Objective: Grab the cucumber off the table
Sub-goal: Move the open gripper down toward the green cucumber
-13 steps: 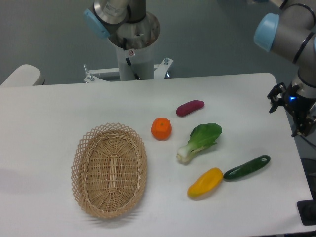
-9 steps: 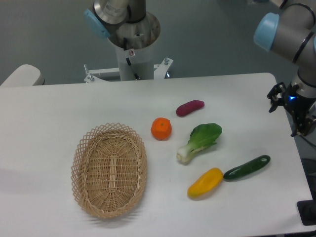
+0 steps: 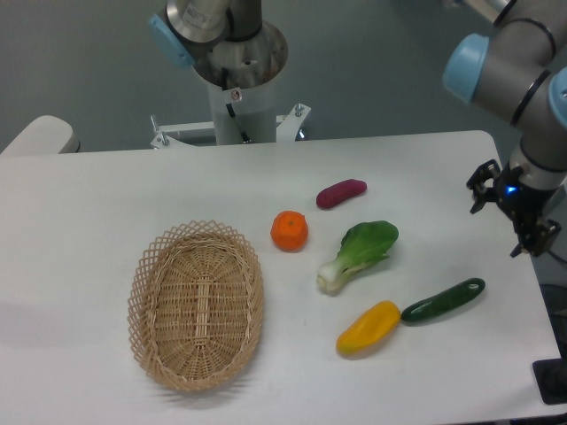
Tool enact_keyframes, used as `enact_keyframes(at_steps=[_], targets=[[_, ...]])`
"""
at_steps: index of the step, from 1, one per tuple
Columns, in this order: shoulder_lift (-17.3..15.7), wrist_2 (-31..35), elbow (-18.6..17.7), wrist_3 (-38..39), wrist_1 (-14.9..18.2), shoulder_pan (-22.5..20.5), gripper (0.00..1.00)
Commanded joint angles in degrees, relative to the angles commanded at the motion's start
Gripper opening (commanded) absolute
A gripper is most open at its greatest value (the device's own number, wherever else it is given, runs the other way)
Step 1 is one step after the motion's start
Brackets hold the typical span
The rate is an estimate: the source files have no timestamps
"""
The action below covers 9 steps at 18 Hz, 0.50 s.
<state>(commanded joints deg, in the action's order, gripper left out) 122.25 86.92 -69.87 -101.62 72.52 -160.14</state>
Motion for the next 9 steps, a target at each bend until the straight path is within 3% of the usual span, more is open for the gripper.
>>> enact_keyframes(at_steps=[2, 9], targets=[[1.23, 0.09, -0.09, 2.99, -2.02, 0.88, 1.00], [5.62, 0.70, -1.23, 2.74, -8.43, 2.38, 1.00]])
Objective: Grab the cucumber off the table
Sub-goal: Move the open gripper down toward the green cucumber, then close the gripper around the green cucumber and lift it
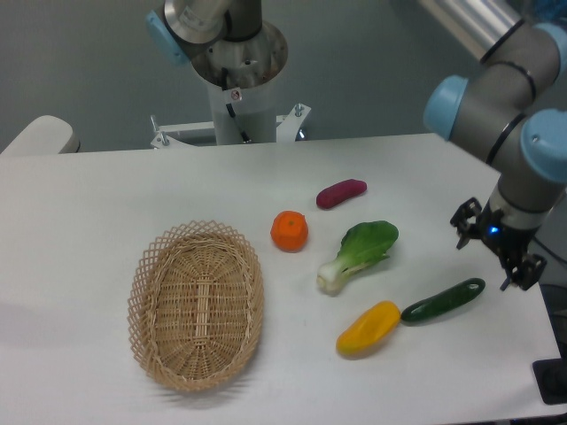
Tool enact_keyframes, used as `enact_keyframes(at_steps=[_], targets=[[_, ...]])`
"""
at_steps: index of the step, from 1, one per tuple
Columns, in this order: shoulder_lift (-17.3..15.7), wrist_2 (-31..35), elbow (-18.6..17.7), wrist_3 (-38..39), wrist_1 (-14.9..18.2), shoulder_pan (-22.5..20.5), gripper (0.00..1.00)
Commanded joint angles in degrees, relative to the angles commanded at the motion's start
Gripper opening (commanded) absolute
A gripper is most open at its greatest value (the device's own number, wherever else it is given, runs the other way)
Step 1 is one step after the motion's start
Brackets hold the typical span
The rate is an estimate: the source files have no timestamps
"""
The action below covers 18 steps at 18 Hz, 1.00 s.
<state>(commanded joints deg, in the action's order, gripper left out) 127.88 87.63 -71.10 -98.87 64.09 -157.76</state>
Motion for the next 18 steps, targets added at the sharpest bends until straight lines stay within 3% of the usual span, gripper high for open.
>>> enact_keyframes(at_steps=[3, 8, 13, 15, 18], targets=[[1.32, 2.27, -2.37, -0.44, -4.40, 0.09, 1.00], [3.61, 4.22, -2.55, 0.70, -7.04, 0.26, 1.00], [4.31, 4.04, -2.64, 2.71, -7.31, 0.26, 1.00], [4.40, 4.04, -3.60, 3.07, -7.92, 0.35, 1.00], [4.40, 4.13, -6.24, 3.25, -11.34, 0.35, 1.00]])
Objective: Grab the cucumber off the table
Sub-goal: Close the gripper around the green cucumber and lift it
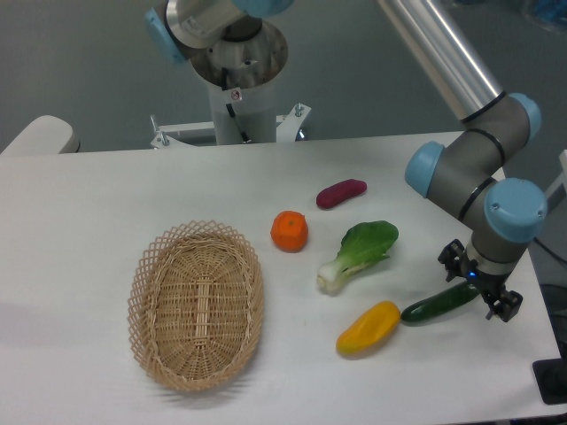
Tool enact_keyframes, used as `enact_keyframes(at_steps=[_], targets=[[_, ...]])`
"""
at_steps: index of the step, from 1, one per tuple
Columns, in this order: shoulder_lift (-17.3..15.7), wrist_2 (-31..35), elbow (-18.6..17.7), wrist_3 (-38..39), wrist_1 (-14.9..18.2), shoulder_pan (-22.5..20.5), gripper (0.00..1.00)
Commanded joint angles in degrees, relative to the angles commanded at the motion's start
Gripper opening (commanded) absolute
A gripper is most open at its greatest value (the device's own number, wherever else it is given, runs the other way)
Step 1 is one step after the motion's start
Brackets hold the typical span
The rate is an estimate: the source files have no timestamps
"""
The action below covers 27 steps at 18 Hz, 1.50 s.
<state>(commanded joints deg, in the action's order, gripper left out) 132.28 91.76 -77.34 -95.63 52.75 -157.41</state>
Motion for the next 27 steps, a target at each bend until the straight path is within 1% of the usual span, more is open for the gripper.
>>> enact_keyframes(at_steps=[2, 6, 7, 8, 9, 10, 13, 16, 19, 20, 23, 24, 27], targets=[[-0.26, 0.17, -1.23, 0.00, -0.54, 0.00, 1.00], [-0.26, 0.00, -1.15, 0.00, -0.54, 0.00, 1.00], [-0.26, 0.09, -1.15, 0.09, -0.54, 0.00, 0.78], [-0.26, 0.09, -0.89, 0.09, -0.45, 0.00, 0.50], [-0.26, 0.09, -0.80, 0.00, -0.45, 0.00, 0.30], [-0.18, 0.35, -0.63, 0.00, -0.45, 0.00, 0.24], [-0.35, 0.35, -0.45, -0.17, -0.28, 0.00, 0.21], [-0.96, 0.26, 0.08, -0.44, -0.01, 0.00, 0.21], [-1.84, 0.26, 1.04, -1.23, 1.30, -0.26, 0.21], [-2.45, 0.26, 1.66, -1.23, 2.44, -0.35, 0.21], [-4.30, 0.26, 4.46, -1.14, 8.41, -0.27, 0.21], [-4.65, 0.09, 5.26, -0.88, 9.73, 0.00, 0.21], [-7.02, -0.79, 5.53, 0.00, 13.07, 1.40, 0.21]])
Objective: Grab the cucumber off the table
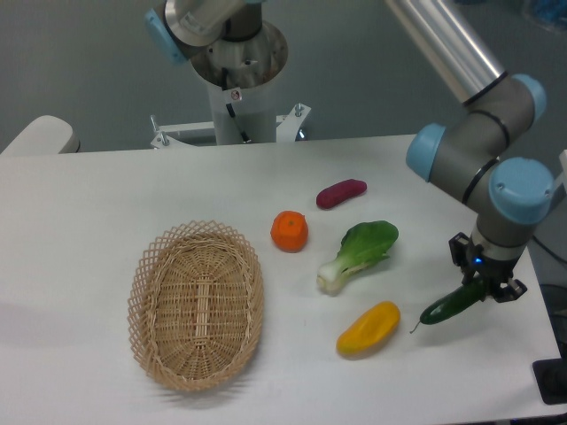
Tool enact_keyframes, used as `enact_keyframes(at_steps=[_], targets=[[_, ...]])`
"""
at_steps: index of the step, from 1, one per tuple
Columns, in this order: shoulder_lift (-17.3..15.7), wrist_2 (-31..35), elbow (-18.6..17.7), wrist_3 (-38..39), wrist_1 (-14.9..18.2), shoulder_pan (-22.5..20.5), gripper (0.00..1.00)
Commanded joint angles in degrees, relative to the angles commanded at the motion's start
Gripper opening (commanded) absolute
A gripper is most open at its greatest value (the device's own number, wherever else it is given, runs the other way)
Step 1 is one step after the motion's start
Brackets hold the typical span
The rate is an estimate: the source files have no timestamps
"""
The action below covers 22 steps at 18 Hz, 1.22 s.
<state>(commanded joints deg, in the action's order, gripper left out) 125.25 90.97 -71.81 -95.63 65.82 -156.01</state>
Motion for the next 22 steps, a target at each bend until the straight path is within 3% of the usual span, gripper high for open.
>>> enact_keyframes(at_steps=[6, 12, 17, 22], targets=[[-5.97, -2.72, -2.89, 7.55, 5.72, 4.31, 0.21], [-12.57, -6.86, -9.13, 15.55, 5.99, 8.70, 0.21], [-13.02, -6.51, -10.37, 19.25, 5.46, 11.87, 0.21], [-13.28, -6.95, -10.28, 19.34, 5.46, 11.87, 0.21]])
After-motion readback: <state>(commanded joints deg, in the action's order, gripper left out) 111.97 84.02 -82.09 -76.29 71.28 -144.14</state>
